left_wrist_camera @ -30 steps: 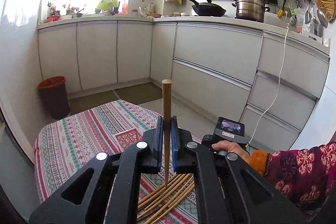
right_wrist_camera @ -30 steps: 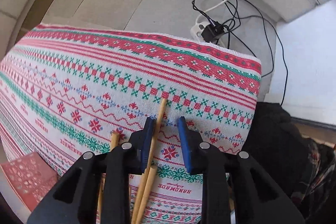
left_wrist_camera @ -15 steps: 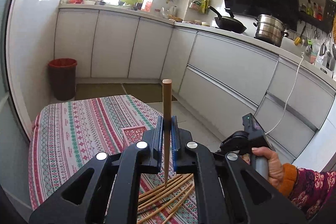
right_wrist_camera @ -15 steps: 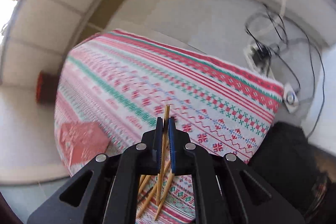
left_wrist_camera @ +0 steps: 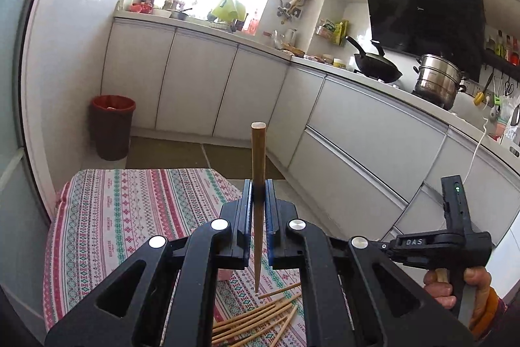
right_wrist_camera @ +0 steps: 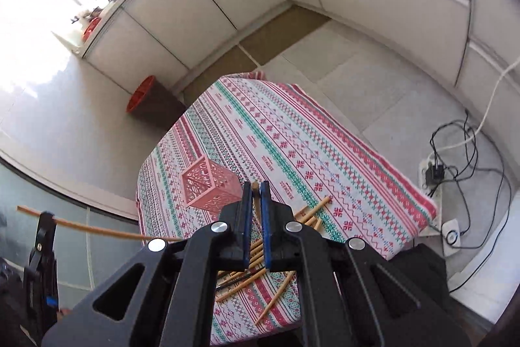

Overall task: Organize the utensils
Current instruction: 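Lift the chopstick upright and drop it into the pink mesh cup with the left tool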

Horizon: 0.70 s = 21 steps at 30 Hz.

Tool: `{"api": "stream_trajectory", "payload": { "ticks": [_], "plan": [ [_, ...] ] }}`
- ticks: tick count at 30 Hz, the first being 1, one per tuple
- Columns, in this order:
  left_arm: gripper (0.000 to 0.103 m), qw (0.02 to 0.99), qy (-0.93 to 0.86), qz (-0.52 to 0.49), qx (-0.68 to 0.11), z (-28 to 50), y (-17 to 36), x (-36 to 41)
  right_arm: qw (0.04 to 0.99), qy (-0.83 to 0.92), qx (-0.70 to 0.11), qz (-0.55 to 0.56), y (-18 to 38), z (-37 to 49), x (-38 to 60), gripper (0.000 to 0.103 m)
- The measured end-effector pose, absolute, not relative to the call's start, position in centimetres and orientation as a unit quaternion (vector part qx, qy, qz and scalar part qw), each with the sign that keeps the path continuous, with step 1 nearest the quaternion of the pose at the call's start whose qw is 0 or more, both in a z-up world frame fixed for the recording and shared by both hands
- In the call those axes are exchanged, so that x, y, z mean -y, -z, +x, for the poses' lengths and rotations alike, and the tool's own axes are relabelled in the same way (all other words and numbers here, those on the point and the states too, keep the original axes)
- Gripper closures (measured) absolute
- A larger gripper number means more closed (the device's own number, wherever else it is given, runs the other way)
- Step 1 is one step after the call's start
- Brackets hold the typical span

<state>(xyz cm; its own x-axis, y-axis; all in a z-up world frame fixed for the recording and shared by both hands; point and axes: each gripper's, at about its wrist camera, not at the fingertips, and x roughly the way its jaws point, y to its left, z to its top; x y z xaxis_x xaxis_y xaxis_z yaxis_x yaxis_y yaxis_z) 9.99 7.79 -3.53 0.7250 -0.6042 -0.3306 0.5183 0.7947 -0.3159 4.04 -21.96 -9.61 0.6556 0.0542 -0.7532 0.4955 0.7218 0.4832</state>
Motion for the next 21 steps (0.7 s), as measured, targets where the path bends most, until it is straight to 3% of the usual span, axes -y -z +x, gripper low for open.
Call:
{"api": "stream_trajectory", "payload": {
  "ticks": [12,21],
  "plan": [
    [0.097,0.943,0.246,-0.106,-0.197,15.3,1.4,-6.3,0.894,0.086,-0.323,0.297,-1.5,6.5,21.5,0.098],
    [0.093,0.941,0.229,-0.057,-0.242,19.6,7.5,-3.6,0.895,0.063,-0.359,0.256,-0.2,12.9,18.3,0.098]
  ]
}}
